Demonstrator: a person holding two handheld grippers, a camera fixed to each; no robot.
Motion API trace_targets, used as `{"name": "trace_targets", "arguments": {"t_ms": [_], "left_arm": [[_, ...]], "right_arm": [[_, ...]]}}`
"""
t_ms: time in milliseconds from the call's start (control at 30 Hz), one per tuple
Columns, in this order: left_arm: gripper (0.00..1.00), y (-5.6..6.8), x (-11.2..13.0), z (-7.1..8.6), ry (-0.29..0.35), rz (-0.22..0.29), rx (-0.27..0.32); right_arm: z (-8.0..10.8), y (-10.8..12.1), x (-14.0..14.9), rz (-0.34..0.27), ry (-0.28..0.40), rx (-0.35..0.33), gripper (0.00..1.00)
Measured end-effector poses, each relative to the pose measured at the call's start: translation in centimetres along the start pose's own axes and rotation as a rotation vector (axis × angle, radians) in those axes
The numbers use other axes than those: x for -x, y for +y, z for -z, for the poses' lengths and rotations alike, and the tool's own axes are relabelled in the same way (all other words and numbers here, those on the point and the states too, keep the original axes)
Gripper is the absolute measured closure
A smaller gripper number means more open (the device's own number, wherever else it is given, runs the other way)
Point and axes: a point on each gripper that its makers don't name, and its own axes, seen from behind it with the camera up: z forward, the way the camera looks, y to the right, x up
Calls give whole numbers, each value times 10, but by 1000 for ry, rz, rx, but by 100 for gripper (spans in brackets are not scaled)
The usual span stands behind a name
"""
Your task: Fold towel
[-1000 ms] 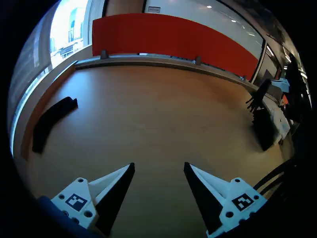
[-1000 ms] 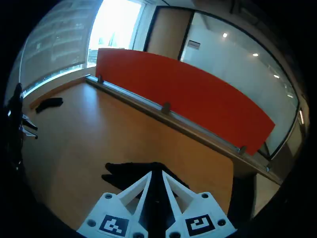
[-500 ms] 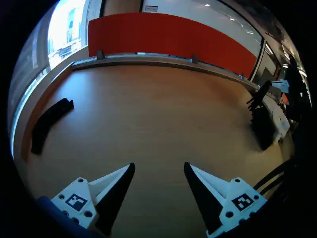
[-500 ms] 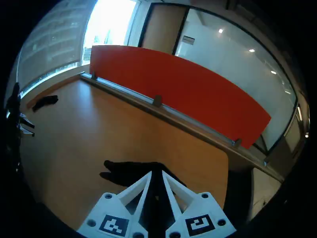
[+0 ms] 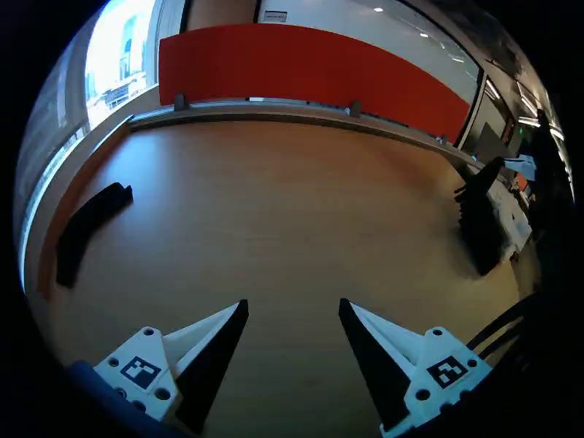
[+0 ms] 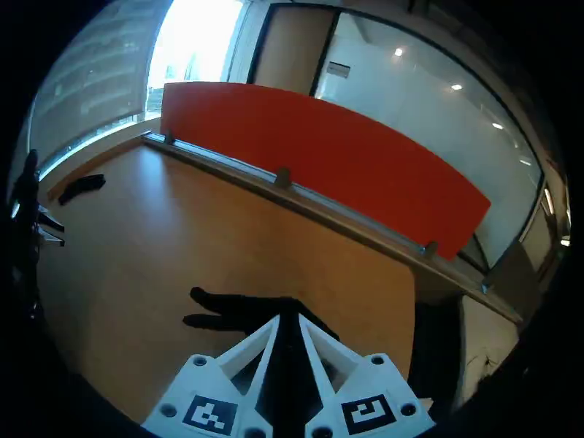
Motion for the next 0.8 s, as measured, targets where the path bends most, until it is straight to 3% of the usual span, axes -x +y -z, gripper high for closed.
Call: {"name": "trace_targets", "arguments": {"t_ms": [400, 800], "left_arm": [[8, -5, 7, 7, -2, -2, 5], [8, -6, 9, 10, -3, -7, 10]], "right_arm": [[30, 3, 60, -59, -69, 38, 97], [42, -6, 84, -85, -91, 54, 97]]}}
